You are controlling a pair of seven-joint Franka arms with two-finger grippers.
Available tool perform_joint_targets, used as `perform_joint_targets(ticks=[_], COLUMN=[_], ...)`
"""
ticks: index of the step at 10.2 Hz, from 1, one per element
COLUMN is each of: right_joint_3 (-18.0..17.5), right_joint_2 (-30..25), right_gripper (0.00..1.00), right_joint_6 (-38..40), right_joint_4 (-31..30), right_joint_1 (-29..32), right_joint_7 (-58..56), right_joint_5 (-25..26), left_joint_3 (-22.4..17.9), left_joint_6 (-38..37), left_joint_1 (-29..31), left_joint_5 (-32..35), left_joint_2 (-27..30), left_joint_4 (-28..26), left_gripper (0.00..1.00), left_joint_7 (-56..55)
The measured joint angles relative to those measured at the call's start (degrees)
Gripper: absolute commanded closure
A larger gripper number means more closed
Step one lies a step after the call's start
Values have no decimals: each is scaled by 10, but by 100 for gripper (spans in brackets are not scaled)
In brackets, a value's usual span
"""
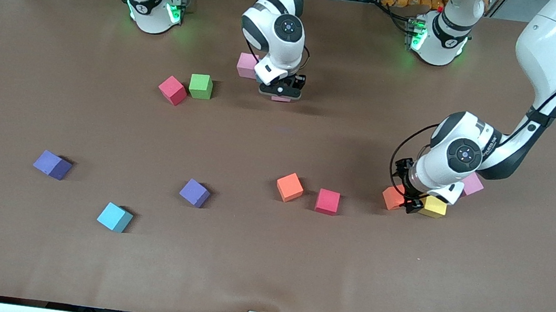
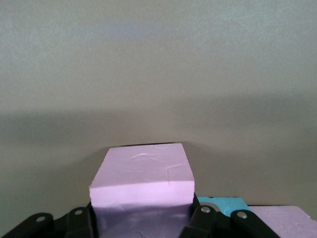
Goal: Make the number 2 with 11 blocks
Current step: 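Grasp the orange cube with the left gripper and lift it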
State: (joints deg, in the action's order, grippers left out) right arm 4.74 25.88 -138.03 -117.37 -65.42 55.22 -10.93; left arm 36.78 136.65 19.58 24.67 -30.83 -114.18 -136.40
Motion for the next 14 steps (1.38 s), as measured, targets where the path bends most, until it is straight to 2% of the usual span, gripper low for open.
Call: perform_joint_targets(ticks=[3, 6, 8, 9, 10, 12, 13, 14], right_joint_3=[-1, -1, -1, -1, -1, -1, -1, -1], right_joint_2=[2, 4, 6, 7, 8, 8, 8, 8], right_gripper=[75, 65, 47, 42, 30, 21, 20, 20], right_joint_6=[0, 0, 0, 0, 0, -1, -1, -1], right_joint_4=[0, 0, 0, 0, 0, 0, 0, 1], right_joint_1=[-1, -2, -2, -2, -2, -2, -2, -2], right_joint_7=[0, 0, 0, 0, 0, 0, 0, 0], right_joint_5=[0, 0, 0, 0, 0, 0, 0, 0], left_joint_3=[-1, -1, -1, -1, -1, -1, -2, -2], left_joint_6=[8, 14, 16, 18, 19, 19, 20, 21], left_joint_1=[6, 6, 5, 6, 6, 6, 6, 6], left_joint_5=[4, 40, 76, 80, 80, 80, 80, 80], left_joint_2=[0, -1, -8, -11, -14, -22, -26, -28], left_joint_4=[0, -5, -8, -10, -11, -11, -11, -11], left_gripper=[0, 0, 0, 0, 0, 0, 60, 100], left_joint_7=[-5, -36, -68, -72, -73, -73, -73, -73])
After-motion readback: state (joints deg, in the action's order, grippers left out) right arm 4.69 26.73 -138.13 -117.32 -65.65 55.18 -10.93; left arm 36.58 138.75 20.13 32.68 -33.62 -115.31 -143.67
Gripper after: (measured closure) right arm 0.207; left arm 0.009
